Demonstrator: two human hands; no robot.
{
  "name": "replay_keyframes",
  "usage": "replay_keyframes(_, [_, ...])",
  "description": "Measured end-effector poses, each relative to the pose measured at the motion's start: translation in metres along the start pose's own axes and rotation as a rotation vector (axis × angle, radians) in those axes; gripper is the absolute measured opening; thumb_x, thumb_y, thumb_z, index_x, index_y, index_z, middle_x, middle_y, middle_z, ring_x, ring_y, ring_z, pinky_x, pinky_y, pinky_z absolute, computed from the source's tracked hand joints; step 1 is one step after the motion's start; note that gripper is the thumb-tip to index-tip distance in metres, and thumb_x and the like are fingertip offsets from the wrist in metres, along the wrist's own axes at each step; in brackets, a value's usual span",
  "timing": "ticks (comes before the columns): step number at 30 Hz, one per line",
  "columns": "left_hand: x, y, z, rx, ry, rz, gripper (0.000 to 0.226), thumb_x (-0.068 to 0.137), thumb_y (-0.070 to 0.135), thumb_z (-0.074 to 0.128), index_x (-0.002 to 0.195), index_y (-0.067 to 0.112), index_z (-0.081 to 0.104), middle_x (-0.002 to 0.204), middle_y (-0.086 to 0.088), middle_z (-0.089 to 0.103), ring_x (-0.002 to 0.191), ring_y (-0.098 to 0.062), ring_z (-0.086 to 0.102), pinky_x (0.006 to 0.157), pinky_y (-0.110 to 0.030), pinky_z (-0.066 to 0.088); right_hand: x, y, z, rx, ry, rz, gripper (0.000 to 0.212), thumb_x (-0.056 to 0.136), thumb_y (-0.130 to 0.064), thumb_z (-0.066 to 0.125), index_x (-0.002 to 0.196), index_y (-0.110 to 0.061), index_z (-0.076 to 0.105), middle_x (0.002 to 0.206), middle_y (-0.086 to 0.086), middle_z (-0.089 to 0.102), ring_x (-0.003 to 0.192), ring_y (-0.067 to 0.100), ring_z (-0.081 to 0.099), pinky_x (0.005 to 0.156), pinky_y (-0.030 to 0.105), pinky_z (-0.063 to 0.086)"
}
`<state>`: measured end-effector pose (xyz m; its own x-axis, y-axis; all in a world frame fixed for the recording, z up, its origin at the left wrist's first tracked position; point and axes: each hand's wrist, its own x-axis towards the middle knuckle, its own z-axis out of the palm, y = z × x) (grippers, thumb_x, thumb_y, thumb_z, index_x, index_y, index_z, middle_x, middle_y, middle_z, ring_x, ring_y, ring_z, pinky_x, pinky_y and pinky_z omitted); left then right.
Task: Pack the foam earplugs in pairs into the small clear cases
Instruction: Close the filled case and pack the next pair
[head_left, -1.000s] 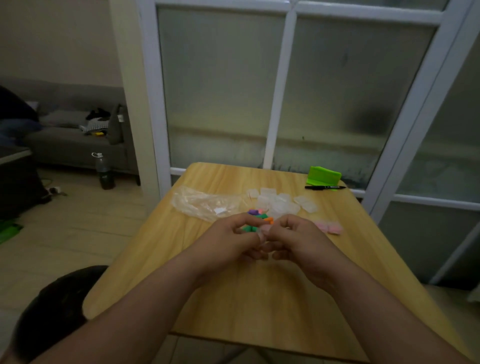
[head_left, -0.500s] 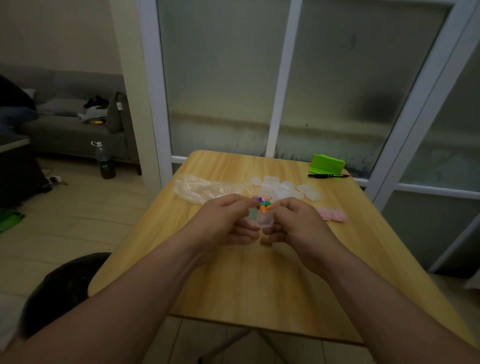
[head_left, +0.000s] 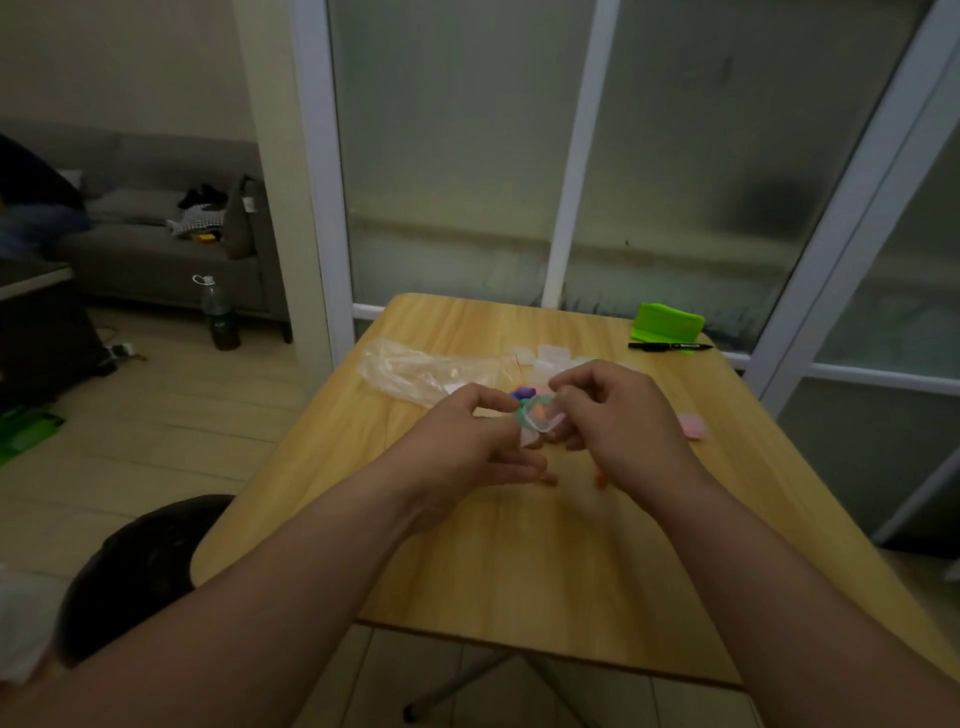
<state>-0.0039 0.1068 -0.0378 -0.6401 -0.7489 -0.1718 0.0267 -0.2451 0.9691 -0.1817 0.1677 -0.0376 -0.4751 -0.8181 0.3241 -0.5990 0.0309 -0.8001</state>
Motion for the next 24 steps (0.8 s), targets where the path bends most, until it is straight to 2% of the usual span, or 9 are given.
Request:
replay_keyframes(3, [-0.002,-0.001,0.001,-0.063,-0.141,-0.048,0.040,0.095,-0.010,0.057,0.133,0.004,0.059,0.113,-0.020,0.076,0.090,-0.027,0.077,0.071,-0.028,0.060,0.001,0.003,0.009,0.015,-0.024,-0.040,0.019,0.101,-0.015,0.063,0.096,-0.028,0.075,0.091,-0.007,0.077,0.081,0.013,0.075,0.072,0.039,0.063])
replay_keyframes(5, [-0.005,0.000,0.002,-0.077,-0.167,-0.063,0.035,0.098,-0.010,0.050,0.128,0.001,0.062,0.103,-0.014,0.072,0.075,-0.017,0.072,0.065,-0.026,0.051,0.000,0.002,0.013,-0.019,-0.051,-0.104,0.019,0.101,-0.014,0.064,0.097,-0.029,0.076,0.093,-0.011,0.075,0.086,0.004,0.070,0.076,0.031,0.057])
replay_keyframes(7, [-0.004,0.001,0.001,-0.092,-0.113,-0.096,0.026,0.101,-0.001,0.048,0.121,0.003,0.064,0.092,-0.010,0.064,0.062,-0.012,0.059,0.061,-0.025,0.040,0.001,0.002,0.014,-0.025,-0.081,-0.156,0.017,0.102,-0.015,0.066,0.101,-0.028,0.077,0.095,-0.013,0.074,0.090,0.002,0.068,0.077,0.026,0.053])
replay_keyframes(9, [-0.005,0.003,0.001,-0.098,-0.099,-0.139,0.021,0.107,0.022,0.050,0.117,0.010,0.065,0.084,-0.005,0.060,0.061,-0.012,0.050,0.058,-0.026,0.034,0.002,0.001,0.013,-0.002,-0.116,-0.171,0.016,0.101,-0.016,0.067,0.102,-0.029,0.077,0.095,-0.014,0.074,0.090,0.002,0.068,0.077,0.024,0.053])
replay_keyframes(11, [-0.002,0.003,-0.001,-0.109,-0.054,-0.160,0.033,0.110,0.040,0.048,0.118,0.013,0.066,0.078,-0.003,0.059,0.061,-0.013,0.048,0.055,-0.026,0.034,0.004,0.000,0.012,0.048,-0.137,-0.153,0.015,0.101,-0.017,0.068,0.102,-0.029,0.078,0.095,-0.012,0.075,0.090,0.004,0.069,0.076,0.022,0.053])
replay_keyframes(14, [0.004,0.004,-0.007,-0.249,0.081,-0.162,0.044,0.110,0.042,0.047,0.130,0.007,0.066,0.075,-0.003,0.061,0.057,-0.012,0.048,0.050,-0.023,0.035,0.012,0.000,0.003,0.135,-0.046,-0.063,0.015,0.105,-0.020,0.064,0.105,-0.026,0.078,0.097,-0.010,0.078,0.087,-0.001,0.069,0.072,0.017,0.051])
replay_keyframes(16, [0.005,0.009,-0.013,-0.362,0.138,-0.141,0.045,0.111,0.042,0.045,0.130,0.008,0.066,0.080,-0.005,0.064,0.059,-0.012,0.049,0.051,-0.022,0.038,0.017,0.005,-0.007,0.125,0.046,0.004,0.016,0.107,-0.022,0.060,0.107,-0.025,0.076,0.097,-0.008,0.078,0.085,0.004,0.070,0.073,0.027,0.053])
replay_keyframes(19, [0.003,0.014,-0.021,-0.427,0.190,-0.117,0.044,0.111,0.044,0.044,0.127,0.011,0.068,0.098,-0.010,0.069,0.069,-0.015,0.054,0.062,-0.027,0.044,0.019,0.015,-0.012,-0.003,0.034,0.006,0.016,0.107,-0.022,0.060,0.106,-0.026,0.076,0.096,-0.010,0.077,0.090,0.010,0.070,0.082,0.039,0.058])
replay_keyframes(24, [0.001,0.013,-0.021,-0.433,0.178,-0.129,0.043,0.110,0.043,0.044,0.128,0.014,0.069,0.118,-0.012,0.074,0.088,-0.021,0.061,0.075,-0.034,0.051,0.016,0.019,-0.010,-0.310,-0.118,-0.048,0.012,0.103,-0.024,0.065,0.104,-0.028,0.077,0.100,-0.012,0.072,0.091,0.004,0.063,0.074,0.028,0.048])
